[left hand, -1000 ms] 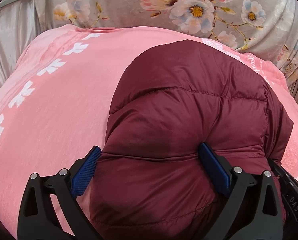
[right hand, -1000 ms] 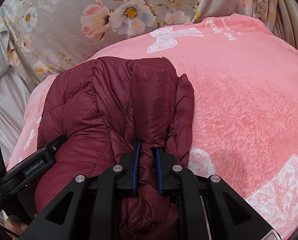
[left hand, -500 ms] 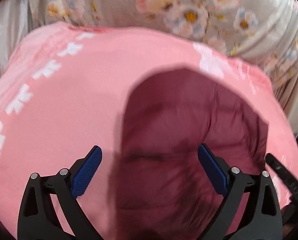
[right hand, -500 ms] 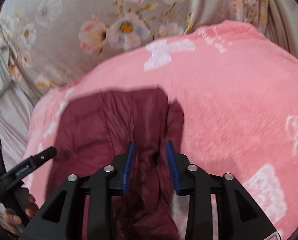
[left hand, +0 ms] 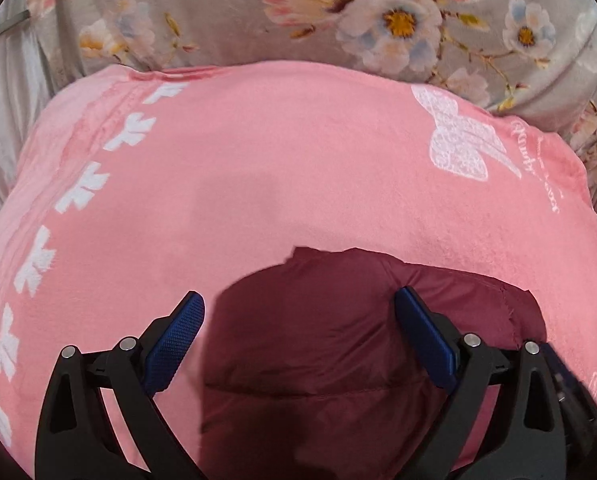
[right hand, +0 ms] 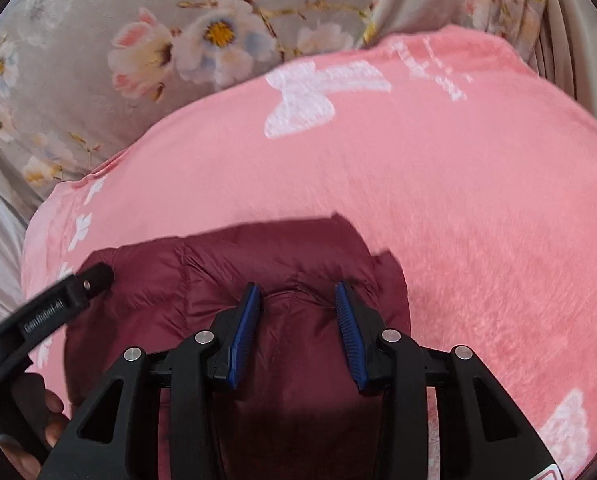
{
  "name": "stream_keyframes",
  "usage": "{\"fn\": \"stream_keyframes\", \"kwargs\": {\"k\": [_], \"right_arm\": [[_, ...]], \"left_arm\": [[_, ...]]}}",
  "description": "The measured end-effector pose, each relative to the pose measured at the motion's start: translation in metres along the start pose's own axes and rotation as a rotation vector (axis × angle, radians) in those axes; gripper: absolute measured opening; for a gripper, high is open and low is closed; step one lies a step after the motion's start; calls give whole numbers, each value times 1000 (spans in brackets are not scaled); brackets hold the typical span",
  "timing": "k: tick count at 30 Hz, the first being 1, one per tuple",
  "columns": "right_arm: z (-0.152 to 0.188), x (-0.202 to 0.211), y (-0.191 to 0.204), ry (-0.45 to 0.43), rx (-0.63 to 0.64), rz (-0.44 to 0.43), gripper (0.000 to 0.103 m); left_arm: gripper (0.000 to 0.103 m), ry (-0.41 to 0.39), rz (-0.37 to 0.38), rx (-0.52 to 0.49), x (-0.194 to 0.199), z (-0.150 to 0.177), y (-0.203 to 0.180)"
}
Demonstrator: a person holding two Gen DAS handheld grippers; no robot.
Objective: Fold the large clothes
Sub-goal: 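Release the jacket bundle with both grippers and smooth it flat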
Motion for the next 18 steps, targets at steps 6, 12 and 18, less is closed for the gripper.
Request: {"fn": "stream_keyframes", "kwargs": {"k": [6,12,18], "right_arm": [[19,-10,-28,-19,-24,-6,34],[23,-12,-28,-33,-13,16,35],[25,-12,-25,-43,-10,22,35]], "left_arm": [[96,0,24,-35,-15,15,-24],[98,-20,0,-57,-26,21,-28],[98,-42,-15,-71,-32,25,-28]]}}
Point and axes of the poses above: each gripper's, at about its wrist camera, not at the fingertips, and x roughly against the way its jaws point, y to its left, z to its underside, the point moved 6 cm from there along -x, roughly the way its jaws point, and after that the axes turned 5 degrees about x, right-handed, at the moved point
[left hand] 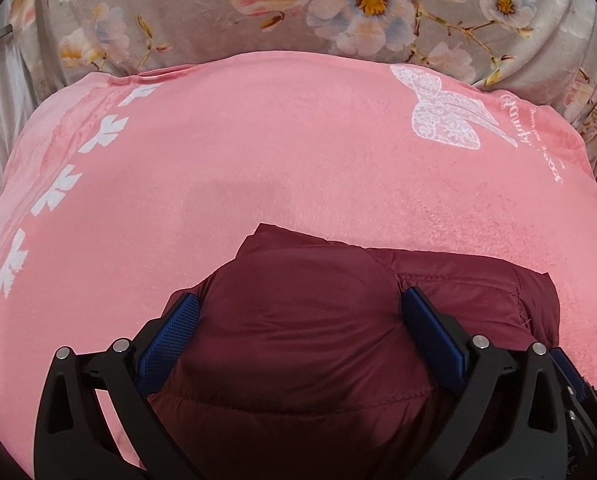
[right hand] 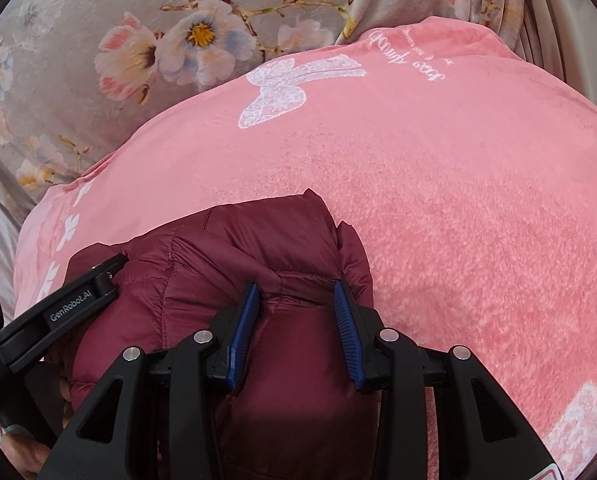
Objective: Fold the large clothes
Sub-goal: 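Release the jacket bundle with both grippers and smooth it flat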
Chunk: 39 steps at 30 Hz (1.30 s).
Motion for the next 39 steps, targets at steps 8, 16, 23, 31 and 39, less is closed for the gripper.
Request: {"fn": "stream_keyframes", "kwargs": {"k": [8,16,23,31,39], "right_arm": [[1,0,0,-8,-1,2,36],[0,1,0,-11,5,11,36],[-1,0,4,-15,5,23,38],[32,80,4,-43,20,-157,43],[122,117,-14,79,120,-99,3]], "left_arm": [[98,-21,-21,-15,-2,3,-2],[98,-30,-35,-22,-5,4,-3],[98,-27,-28,-19,-4,4,-3],[98,9,110,12,66,34,34],[98,112,127,0,109,128,69]]}}
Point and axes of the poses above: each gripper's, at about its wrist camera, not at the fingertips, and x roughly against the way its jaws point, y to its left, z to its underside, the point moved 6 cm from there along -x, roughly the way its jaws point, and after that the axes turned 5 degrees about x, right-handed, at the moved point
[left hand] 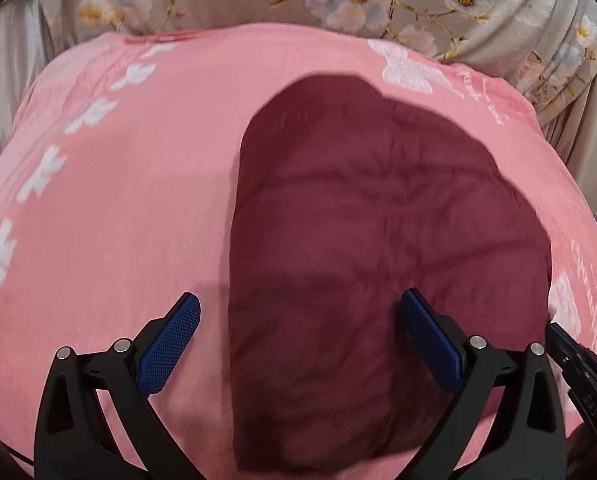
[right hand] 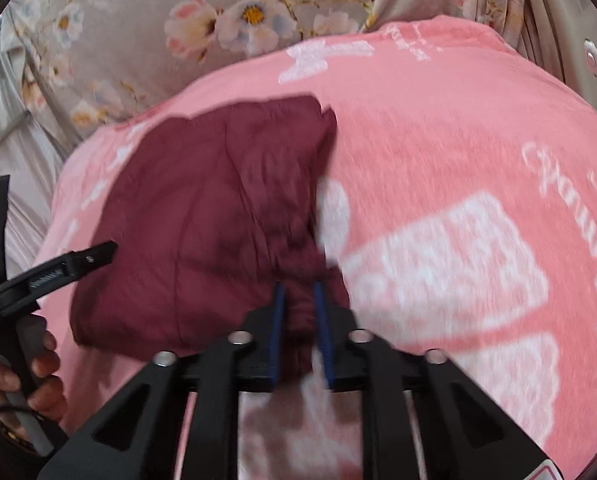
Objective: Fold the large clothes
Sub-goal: 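Grasp the folded maroon jacket bundle edge with both grippers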
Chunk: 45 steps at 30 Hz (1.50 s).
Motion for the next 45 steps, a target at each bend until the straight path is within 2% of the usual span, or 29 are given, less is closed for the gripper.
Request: {"fn": "stream_keyframes", "kwargs": {"k": [4,9,11,14,16,18,21,23,24,25,27,29,30,31,33,36,38,39,40,43,45], "right_arm": [[19,-5,-2,10,-33,-18,0],[17,-3,-3,15,-39,-11,0],[14,8,-2,-10,-41,-1,3],[4,24,-4,-68,-55,-7,18],[-7,25,-6,-82,-54,12,41],[-14,21,-9,-83,-67,24,46],[-17,14,-13,-68,-96,-8,46],[-12,5,-16,-37,-117,-40,36],[-9,5,-15,-34,-125,-68,18],[-9,7,-13,-37,-133,-110,12],[-10,18,-9,-71,-117,-103,13],[-13,35,-4,-118,-92,-81,22],[-15,42,-2,-132,-88,-75,33],[-16,46,-1,-140,-86,-73,52],[-20,51,-2,-160,-91,-60,72],[-25,38,-2,-148,-77,-31,70],[-23,18,-1,-101,-80,-61,39],[-22,13,0,-77,-95,-94,18],[-20,16,1,-83,-113,-106,12],[-15,46,17,-159,-76,-120,8],[-4,40,21,-114,-18,-66,8]], "left_arm": [[98,-14,-3,19,7,15,11],[98,-1,-10,25,4,16,13],[98,-7,-16,20,2,17,13],[98,-10,-13,27,-1,20,13],[98,-10,-10,32,-3,21,13],[98,-10,-11,35,-3,21,13],[98,-16,-18,23,-1,22,12],[98,-14,-16,26,-1,21,12],[98,-11,-14,28,-1,21,12],[98,-11,-14,27,-1,21,12],[98,-10,-15,21,-1,21,11],[98,-9,-12,23,-2,20,12],[98,-10,-10,23,-2,20,12],[98,-11,-10,21,-2,20,12],[98,-12,-9,22,-3,20,13],[98,-11,-9,28,-2,20,13],[98,-9,-10,25,-2,20,12],[98,-6,-6,26,0,20,13],[98,-3,-7,26,1,20,15],[98,5,-6,28,2,21,21],[98,14,8,40,1,22,23]]}}
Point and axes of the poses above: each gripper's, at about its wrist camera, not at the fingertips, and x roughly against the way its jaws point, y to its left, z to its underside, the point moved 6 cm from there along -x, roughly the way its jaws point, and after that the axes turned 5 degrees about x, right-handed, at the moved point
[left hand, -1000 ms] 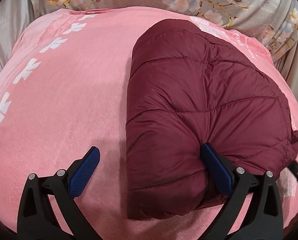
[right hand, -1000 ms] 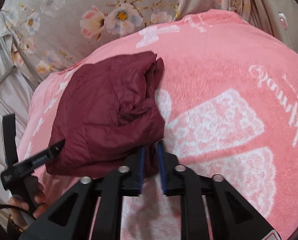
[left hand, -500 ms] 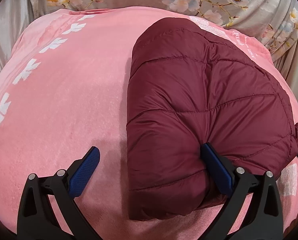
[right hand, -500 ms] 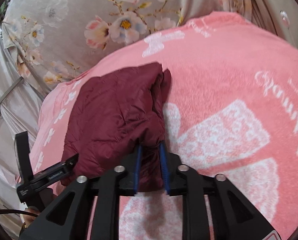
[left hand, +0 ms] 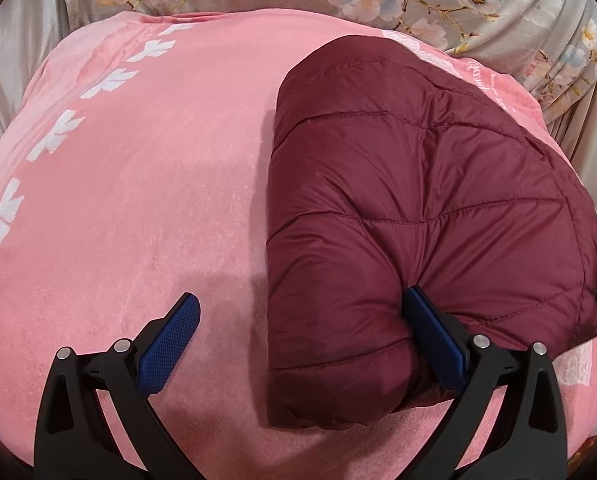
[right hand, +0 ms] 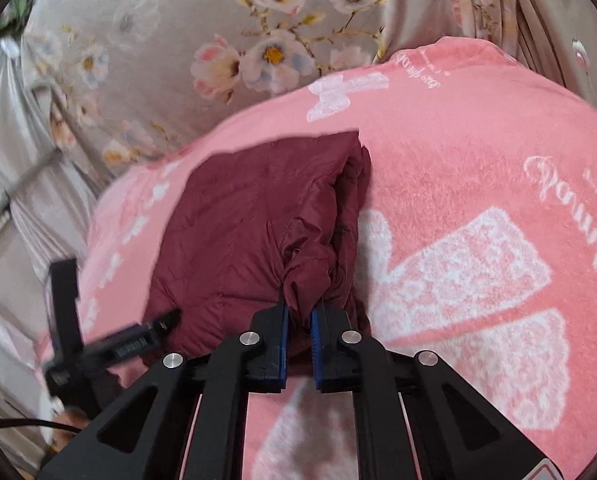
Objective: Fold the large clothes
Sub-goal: 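Grasp the folded maroon jacket bundle edge with both grippers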
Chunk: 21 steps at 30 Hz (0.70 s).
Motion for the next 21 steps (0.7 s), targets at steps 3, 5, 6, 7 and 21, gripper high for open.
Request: {"fn": "stream_keyframes", "kwargs": {"k": [3,5,6,7,21], "right_arm": [[19,-29,-13,91,11,35,9],[19,-28,-15,94,-22,29,14],[16,-24,-14,83,-26,38,19],[13,-20,-14,73,-27,53,31],[-15,-74,-33,93,-306,-185,76]], "left_arm": [[98,16,28,17,-3,1,-3],[98,24,21,12,0,0,-4],[98,34,26,12,2,-3,-2],[98,45,38,22,2,-5,-1],[98,132,250,259,-29,-36,-3]]}}
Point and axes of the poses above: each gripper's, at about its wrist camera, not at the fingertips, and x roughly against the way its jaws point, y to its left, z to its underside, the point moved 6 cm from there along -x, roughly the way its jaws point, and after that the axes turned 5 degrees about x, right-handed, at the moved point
